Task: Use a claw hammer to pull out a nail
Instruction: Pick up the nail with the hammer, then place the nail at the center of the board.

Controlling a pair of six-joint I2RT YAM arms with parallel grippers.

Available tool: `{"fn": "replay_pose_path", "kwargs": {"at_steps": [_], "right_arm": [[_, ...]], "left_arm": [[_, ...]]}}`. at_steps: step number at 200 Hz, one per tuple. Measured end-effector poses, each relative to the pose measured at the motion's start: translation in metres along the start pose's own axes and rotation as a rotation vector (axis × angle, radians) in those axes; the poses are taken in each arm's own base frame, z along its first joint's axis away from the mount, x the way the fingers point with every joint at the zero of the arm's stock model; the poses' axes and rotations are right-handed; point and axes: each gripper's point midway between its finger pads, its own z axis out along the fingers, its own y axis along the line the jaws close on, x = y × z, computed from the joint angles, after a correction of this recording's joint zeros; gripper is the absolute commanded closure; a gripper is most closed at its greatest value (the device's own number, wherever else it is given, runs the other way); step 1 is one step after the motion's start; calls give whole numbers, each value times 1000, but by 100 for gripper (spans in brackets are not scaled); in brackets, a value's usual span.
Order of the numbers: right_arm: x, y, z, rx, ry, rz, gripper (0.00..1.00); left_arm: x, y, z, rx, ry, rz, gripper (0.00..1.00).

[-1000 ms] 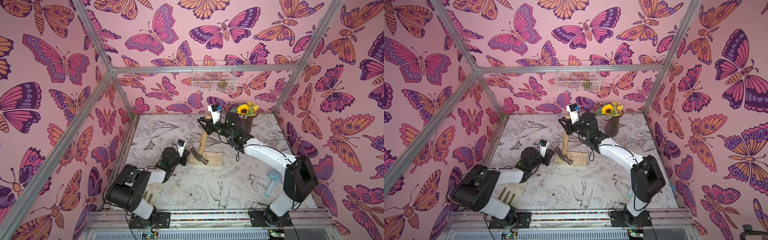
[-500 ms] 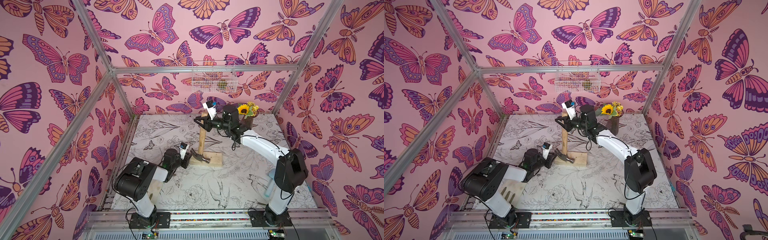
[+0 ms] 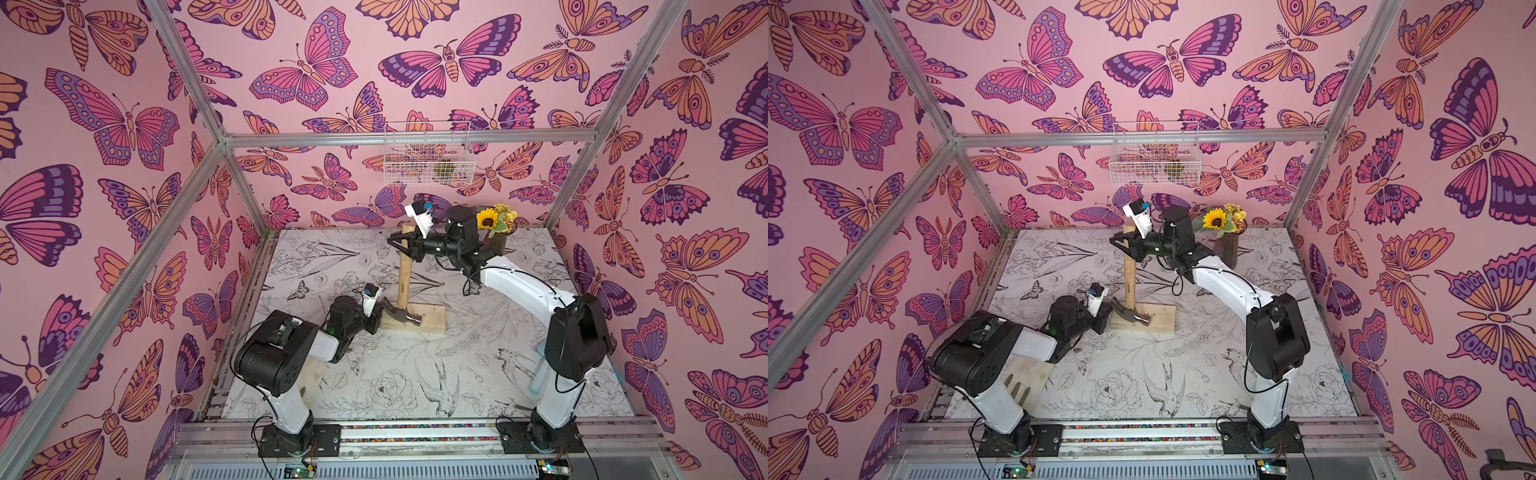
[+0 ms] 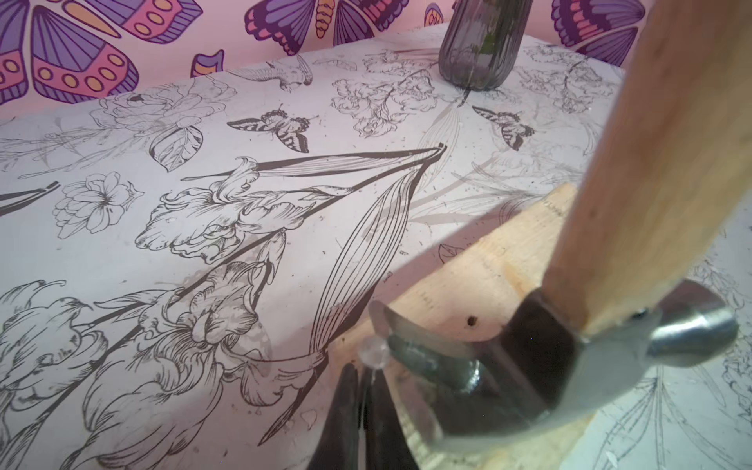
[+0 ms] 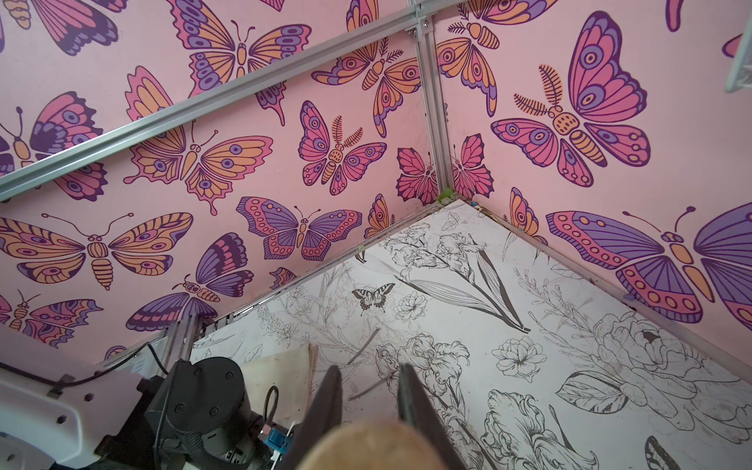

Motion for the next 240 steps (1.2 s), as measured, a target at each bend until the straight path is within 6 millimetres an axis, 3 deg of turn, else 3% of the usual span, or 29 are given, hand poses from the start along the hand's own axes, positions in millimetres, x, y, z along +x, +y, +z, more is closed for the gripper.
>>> {"fn": "replay_pose_path", "kwargs": {"at_steps": [50,95,153,179,201,240], "right_arm": [[0,0,0,-2,0,-2,100],[1,1,-1,-2,0,-6,100],[1,10,-8,-17,-17,-38,100],[2,16,-11,-13,-18,-57,100],[2,22,-11,-1,-18,-76,100],[2,22,-10,42,-18,-81,100]], "left_arm": [[0,10,-5,-65,5,-50,100],[1,39,-15,-219,88,-281,100],[42,47,-18,-314,291,-520,98],[45,51,-13,-333,331,-581,99],[48,53,-9,-332,348,-626,93],[46,57,-12,-340,350,-645,65]]}}
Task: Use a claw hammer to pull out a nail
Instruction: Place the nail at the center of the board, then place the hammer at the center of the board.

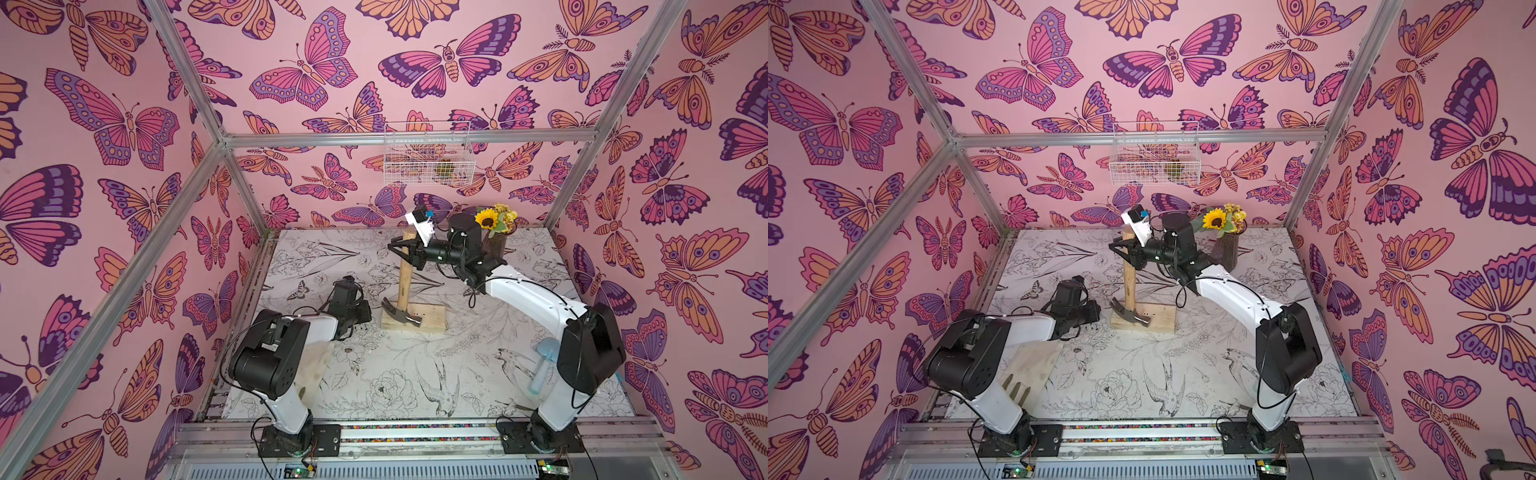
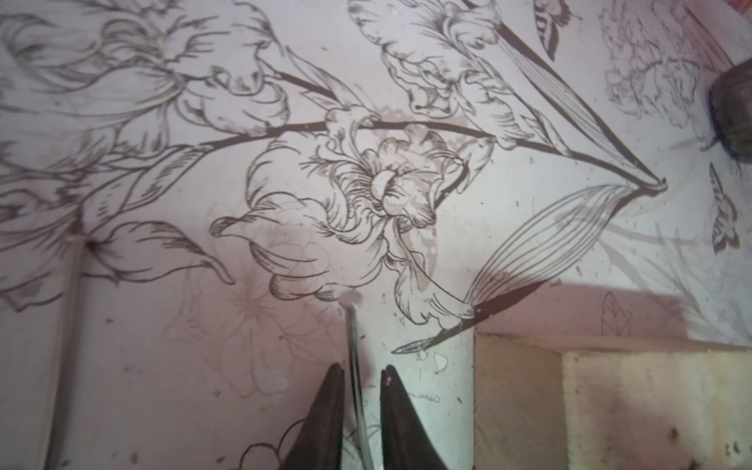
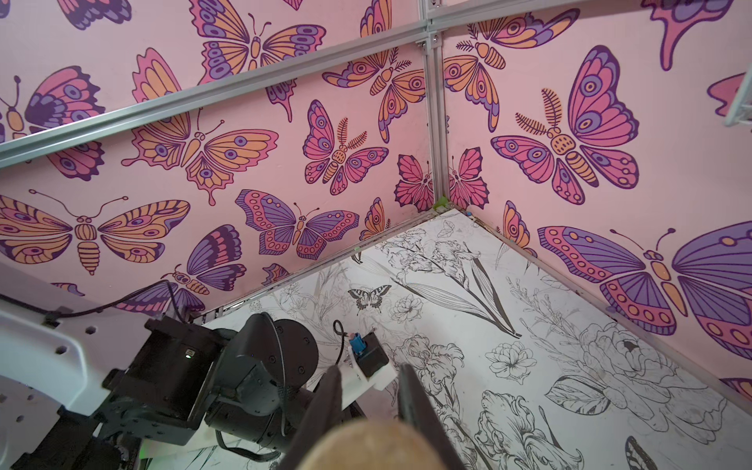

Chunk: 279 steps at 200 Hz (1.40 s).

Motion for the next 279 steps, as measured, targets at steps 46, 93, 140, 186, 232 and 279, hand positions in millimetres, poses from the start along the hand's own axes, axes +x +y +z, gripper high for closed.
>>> {"fn": "replay_pose_path", "kwargs": {"at_steps": [46,93,140,186,232,279], "right_arm": [[1,-8,-2,59,6,31,100],[1,-12,-3,83,10,53,100],[3,-13,-3,88,21,78,100],[8,-12,-4,83,34,140,100],[32,-12,-3,77,80,237,100],[50,-7,-6,52,99,284,100]], "left_arm": [[-5,-1,-37,7,-29,-7,60],[-23,-58,-87,279,-234,141,56],[-16,-145,-126,601,-382,438,46],[-27,-170,-116,706,-476,527,35],[-23,-180,-93,778,-490,530,45],[-21,-195,-105,832,-542,569,60]]}}
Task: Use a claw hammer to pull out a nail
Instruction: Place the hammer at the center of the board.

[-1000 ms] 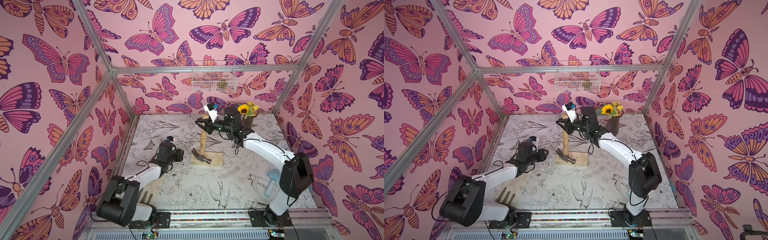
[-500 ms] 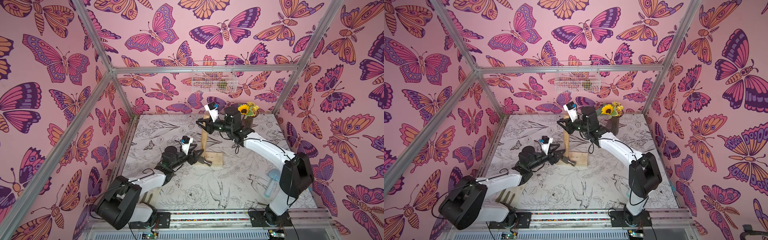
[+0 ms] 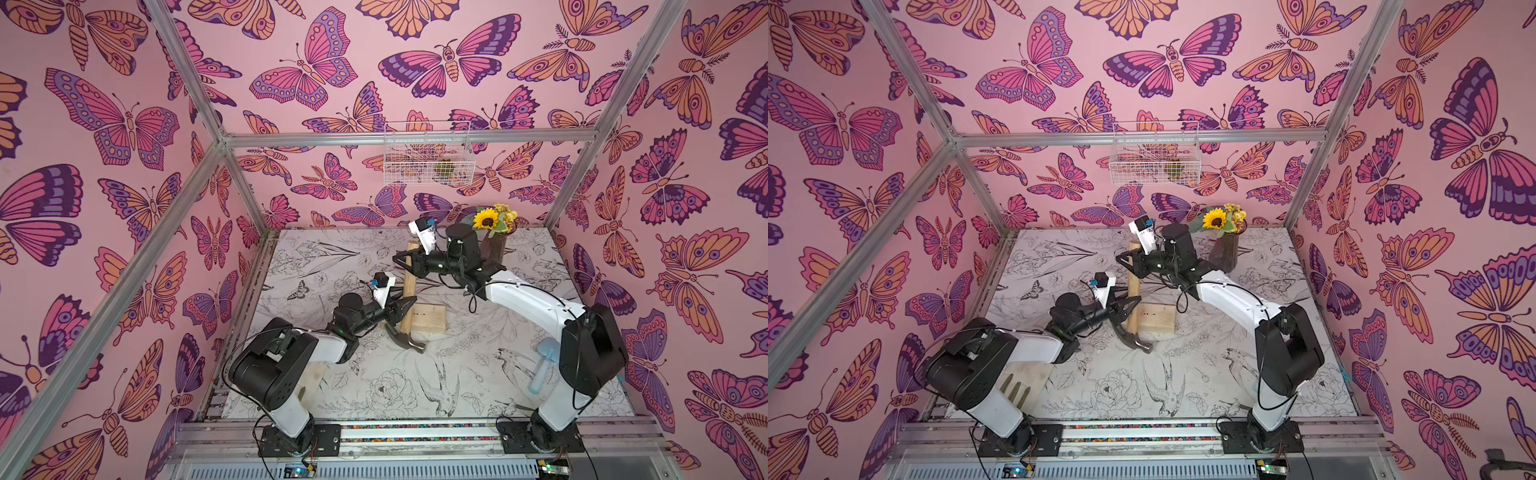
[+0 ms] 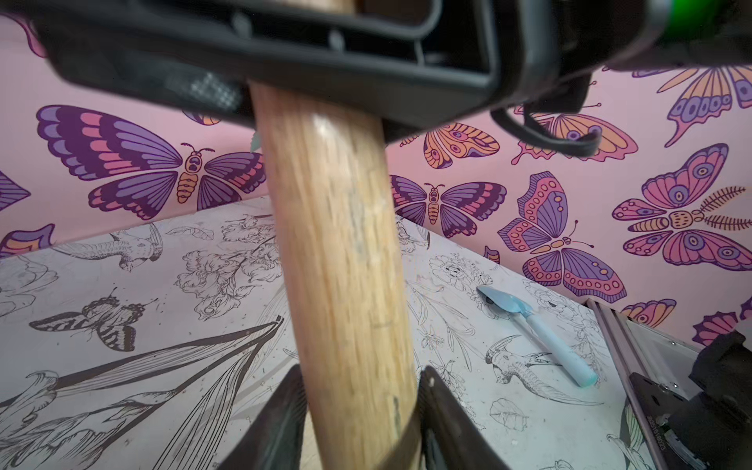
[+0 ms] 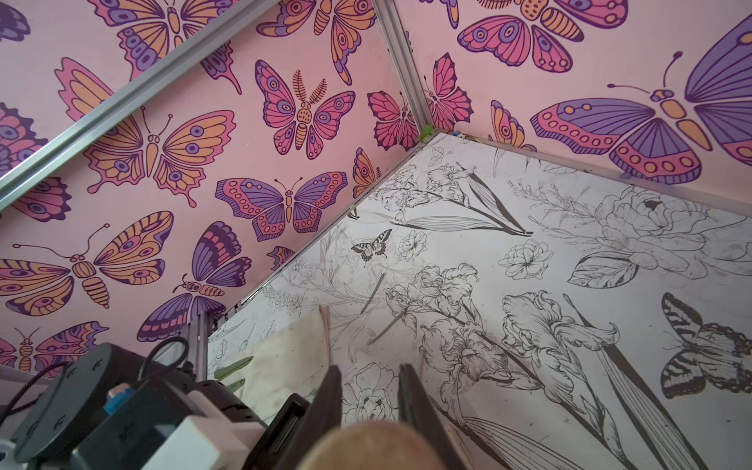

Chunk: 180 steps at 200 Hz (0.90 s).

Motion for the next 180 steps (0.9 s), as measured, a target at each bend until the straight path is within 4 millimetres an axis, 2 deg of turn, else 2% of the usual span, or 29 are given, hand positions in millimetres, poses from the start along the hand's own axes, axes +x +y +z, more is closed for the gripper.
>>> {"fn": "replay_pose_path", "kwargs": {"at_steps": [69,84,118,141,180], "right_arm": [[9,27,-11,-146,-36,-65,100],[12,31,-13,-170,-31,-75,100],[15,40,-16,-212,-35,-174,98],[17,41,-17,-218,-23,-174,92],[18,44,-21,-198,-11,-181,71]], "left_arm": [[5,-13,-6,53,-3,9,57],[8,-19,-6,83,4,8,63],[10,-20,-7,94,7,-58,90],[11,-21,-8,99,7,-55,96],[11,-25,-9,113,0,-48,100]]}}
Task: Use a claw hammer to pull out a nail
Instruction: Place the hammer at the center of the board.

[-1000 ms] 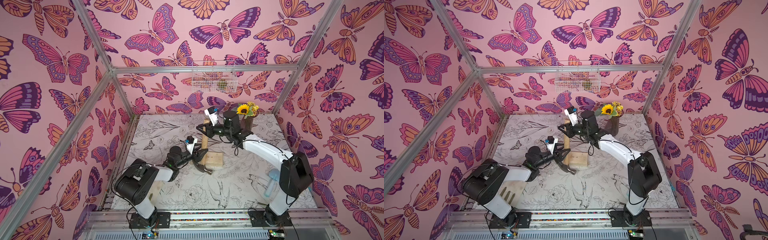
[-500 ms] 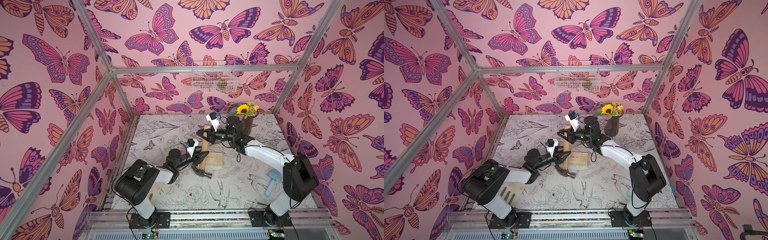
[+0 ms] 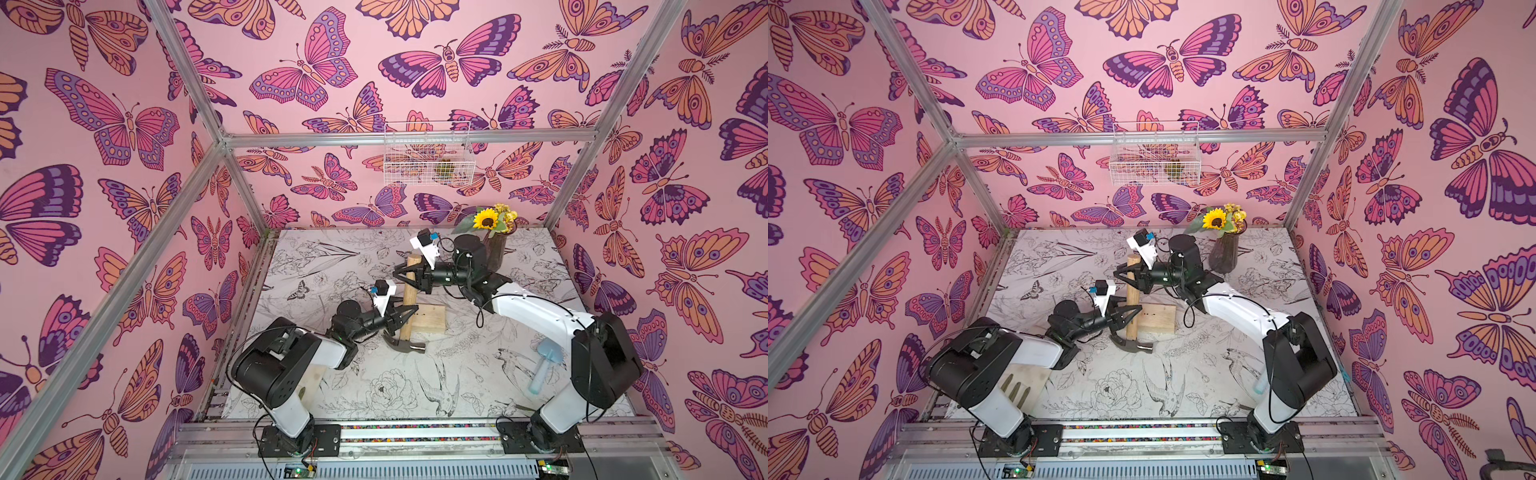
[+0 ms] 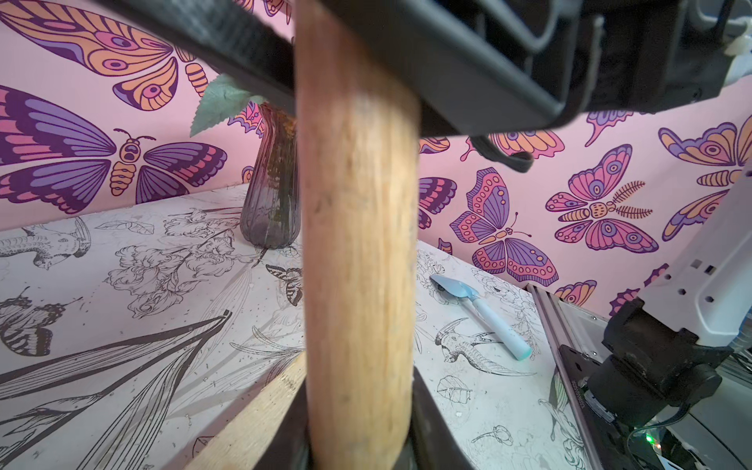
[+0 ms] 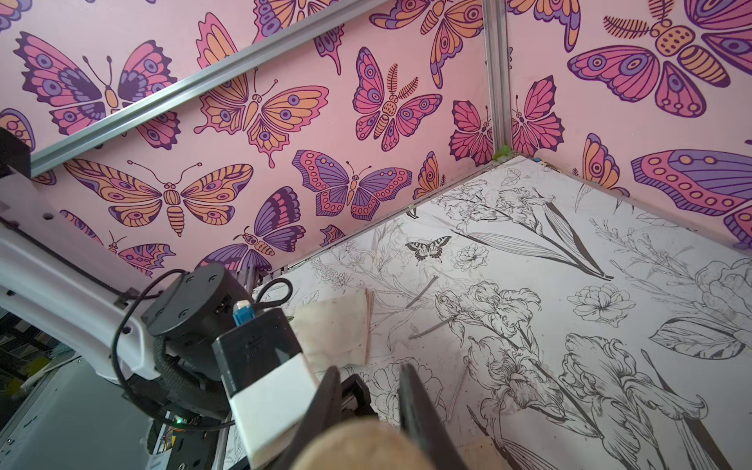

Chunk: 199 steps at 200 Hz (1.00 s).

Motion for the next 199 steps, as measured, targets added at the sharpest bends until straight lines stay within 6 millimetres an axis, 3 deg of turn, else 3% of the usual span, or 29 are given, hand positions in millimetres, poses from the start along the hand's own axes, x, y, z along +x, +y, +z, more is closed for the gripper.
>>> {"fn": "replay_pose_path", "kwargs": {"at_steps": [61,82,94,132,167,199], "right_arm": [[-27,10,-19,73,-38,30,47],[-25,7,-21,98,-32,52,23],[-24,2,-22,129,-31,74,13],[-28,-11,-43,311,-90,159,12],[-29,8,-48,490,-136,179,15],[-8,24,-40,668,-114,157,15]], "left_arm": [[4,2,-3,-10,6,36,100],[4,1,-3,-10,5,37,100],[4,1,-4,-9,3,38,100],[4,-2,-7,-13,1,44,100],[4,-4,-12,-22,-1,44,100],[3,-3,-13,-29,-3,44,100]]}}
